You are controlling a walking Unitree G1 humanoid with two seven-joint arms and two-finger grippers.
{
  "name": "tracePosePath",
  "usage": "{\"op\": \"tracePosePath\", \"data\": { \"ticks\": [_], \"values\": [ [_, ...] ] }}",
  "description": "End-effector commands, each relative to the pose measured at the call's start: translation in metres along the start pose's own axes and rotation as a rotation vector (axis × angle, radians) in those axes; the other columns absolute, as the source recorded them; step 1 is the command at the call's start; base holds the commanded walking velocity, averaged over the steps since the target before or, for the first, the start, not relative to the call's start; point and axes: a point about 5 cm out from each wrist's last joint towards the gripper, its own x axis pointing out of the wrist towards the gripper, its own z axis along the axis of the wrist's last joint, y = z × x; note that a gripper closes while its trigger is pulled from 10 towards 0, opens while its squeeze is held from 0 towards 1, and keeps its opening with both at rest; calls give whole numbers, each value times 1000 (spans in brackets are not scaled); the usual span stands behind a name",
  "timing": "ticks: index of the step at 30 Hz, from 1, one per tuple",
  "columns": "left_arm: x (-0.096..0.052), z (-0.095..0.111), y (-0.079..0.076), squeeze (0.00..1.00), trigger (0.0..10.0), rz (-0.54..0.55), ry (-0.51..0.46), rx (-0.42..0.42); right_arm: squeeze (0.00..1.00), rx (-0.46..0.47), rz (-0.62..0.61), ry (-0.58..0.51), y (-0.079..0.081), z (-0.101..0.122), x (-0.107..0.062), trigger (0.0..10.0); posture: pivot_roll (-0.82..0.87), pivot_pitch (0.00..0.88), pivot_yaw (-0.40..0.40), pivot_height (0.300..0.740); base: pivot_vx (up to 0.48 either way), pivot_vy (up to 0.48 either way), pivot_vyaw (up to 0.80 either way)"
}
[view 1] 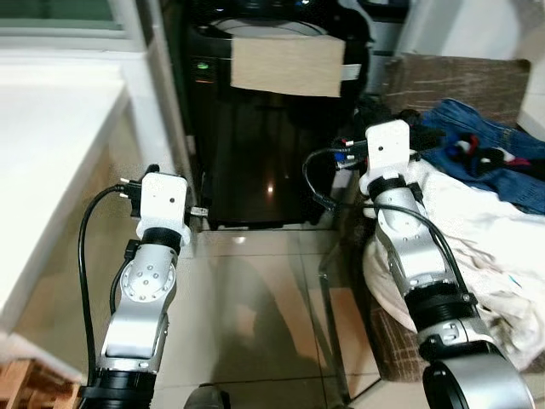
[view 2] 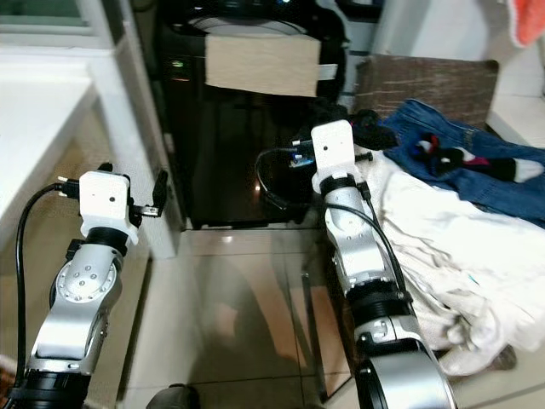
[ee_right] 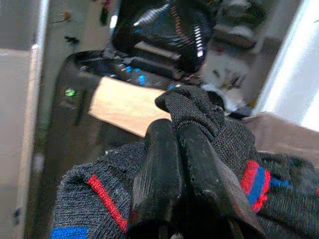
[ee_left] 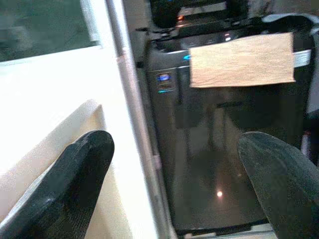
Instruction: Clothes washing
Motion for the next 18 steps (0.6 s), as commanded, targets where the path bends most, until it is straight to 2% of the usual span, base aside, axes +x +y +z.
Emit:
{"op": "tracePosePath", "data": {
  "ticks": [1, 4, 8, 11, 18],
  "values": [
    [2, 5, -3, 0, 10000, -5, -19, 19, 0, 30, -6, -6, -4, 0, 0, 0, -11, 14, -25, 740, 0, 0, 669],
    [1, 8, -4, 0, 10000, -37, -38, -17, 0, 31, -1, 6, -3, -3, -1, 0, -12, 14, -22, 740, 0, 0, 604],
    [3, 17, -3, 0, 10000, -61, -80, -5, 0, 30, 1, 9, -2, -4, -2, 0, -11, 14, -21, 740, 480, 0, 570],
    [7, 30, -8, 0, 10000, -132, -146, 45, 0, 36, -19, 4, -2, -4, -4, 0, -8, 11, -21, 740, 480, 0, 0],
    [7, 30, -8, 0, 10000, -156, -147, 37, 0, 39, -27, 0, -2, -3, -2, 0, -8, 7, -19, 740, 480, 0, 0]
  ]
}}
